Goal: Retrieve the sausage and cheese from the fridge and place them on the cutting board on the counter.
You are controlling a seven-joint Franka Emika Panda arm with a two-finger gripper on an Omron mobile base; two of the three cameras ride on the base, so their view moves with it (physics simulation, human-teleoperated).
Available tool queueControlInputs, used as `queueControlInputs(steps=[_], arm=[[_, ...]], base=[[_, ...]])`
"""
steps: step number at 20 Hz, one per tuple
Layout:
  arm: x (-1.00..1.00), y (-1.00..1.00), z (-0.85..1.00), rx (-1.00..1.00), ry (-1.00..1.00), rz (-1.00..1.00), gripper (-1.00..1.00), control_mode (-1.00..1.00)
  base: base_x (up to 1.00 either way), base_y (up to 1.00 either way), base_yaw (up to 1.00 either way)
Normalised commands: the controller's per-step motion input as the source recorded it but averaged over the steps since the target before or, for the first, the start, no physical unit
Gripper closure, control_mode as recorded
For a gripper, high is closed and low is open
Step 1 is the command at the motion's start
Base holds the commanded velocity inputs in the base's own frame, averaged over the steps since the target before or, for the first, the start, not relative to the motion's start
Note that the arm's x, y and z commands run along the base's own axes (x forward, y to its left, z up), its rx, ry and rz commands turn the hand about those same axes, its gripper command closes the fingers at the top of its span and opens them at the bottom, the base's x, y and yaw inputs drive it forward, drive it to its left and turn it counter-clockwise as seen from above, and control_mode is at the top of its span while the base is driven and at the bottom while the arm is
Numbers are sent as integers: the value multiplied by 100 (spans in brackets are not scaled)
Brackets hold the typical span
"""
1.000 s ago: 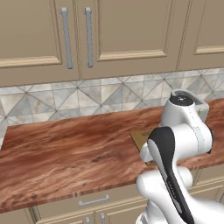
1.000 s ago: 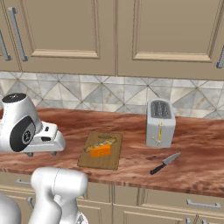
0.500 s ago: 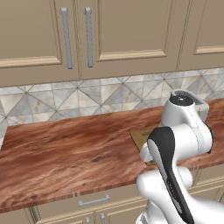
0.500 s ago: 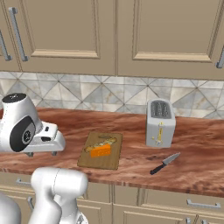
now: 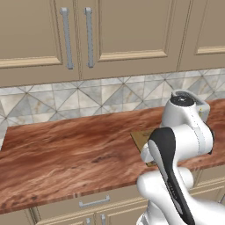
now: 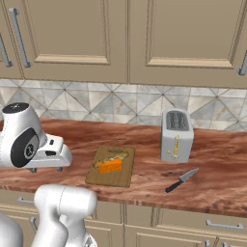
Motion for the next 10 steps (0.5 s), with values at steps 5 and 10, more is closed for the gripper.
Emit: queueControlInputs(steps=[5, 10], arm=[[0, 0, 0, 0, 0, 0, -100, 100], [0, 0, 0, 0, 0, 0, -100, 100]], base=[[-35, -8, 0], [-100, -54, 0]])
